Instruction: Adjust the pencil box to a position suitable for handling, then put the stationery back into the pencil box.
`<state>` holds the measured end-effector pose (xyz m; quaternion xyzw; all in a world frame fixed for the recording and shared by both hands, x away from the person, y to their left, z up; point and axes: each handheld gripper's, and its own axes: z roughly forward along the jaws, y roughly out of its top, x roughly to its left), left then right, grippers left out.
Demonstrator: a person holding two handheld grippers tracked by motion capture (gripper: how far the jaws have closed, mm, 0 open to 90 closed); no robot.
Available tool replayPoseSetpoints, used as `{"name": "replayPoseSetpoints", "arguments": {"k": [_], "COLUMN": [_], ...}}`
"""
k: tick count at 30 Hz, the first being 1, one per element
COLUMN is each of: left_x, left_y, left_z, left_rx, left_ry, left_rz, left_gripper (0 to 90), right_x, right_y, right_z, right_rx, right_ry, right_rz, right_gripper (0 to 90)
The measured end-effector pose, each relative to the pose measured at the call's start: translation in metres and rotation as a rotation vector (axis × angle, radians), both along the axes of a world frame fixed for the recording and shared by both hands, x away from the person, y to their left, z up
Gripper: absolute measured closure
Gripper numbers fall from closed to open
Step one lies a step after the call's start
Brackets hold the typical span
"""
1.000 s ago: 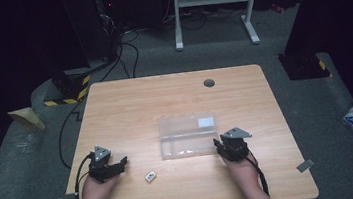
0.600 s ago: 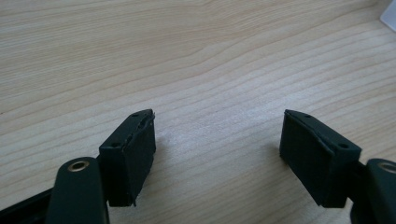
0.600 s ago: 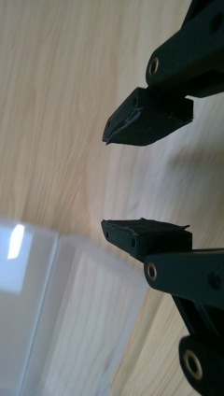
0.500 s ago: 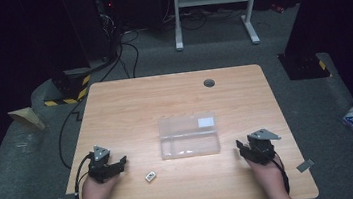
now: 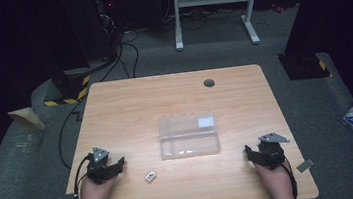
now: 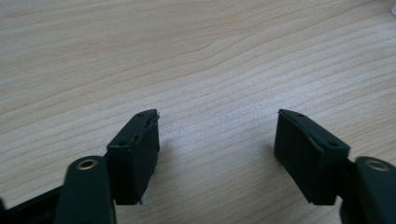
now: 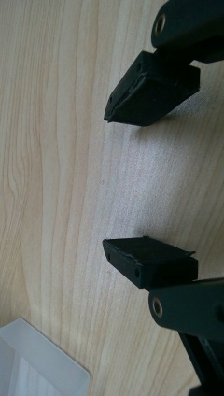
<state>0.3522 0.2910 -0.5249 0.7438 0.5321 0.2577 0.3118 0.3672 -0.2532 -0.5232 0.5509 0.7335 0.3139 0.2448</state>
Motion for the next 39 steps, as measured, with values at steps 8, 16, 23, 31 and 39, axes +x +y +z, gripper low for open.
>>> {"name": "replayPoseSetpoints", "arguments": {"k": [8, 16, 23, 31, 39], "left_x": [-0.011, -0.036, -0.046, -0.048, -0.051], "left_y": [-0.006, -0.019, -0.036, -0.052, -0.075], "left_z": [0.011, 0.018, 0.022, 0.024, 0.017], "left_rx": [-0.018, -0.019, -0.036, -0.056, -0.063], "left_ry": [-0.033, -0.049, -0.041, -0.049, -0.031], "left_rz": [-0.047, -0.122, -0.188, -0.244, -0.335], "left_gripper": [34.2, 34.3, 34.2, 34.2, 34.1], "right_x": [0.0, 0.0, 0.001, 0.001, 0.001], "right_y": [0.0, 0.0, 0.001, 0.001, 0.001], "right_z": [0.0, 0.0, 0.0, 0.0, 0.0], "right_rx": [0.001, 0.001, 0.001, -0.005, -0.004], "right_ry": [0.001, 0.001, 0.002, -0.003, -0.002], "right_rz": [-0.003, -0.003, 0.002, 0.01, 0.012], "right_gripper": [32.3, 32.3, 32.4, 32.4, 32.4]}}
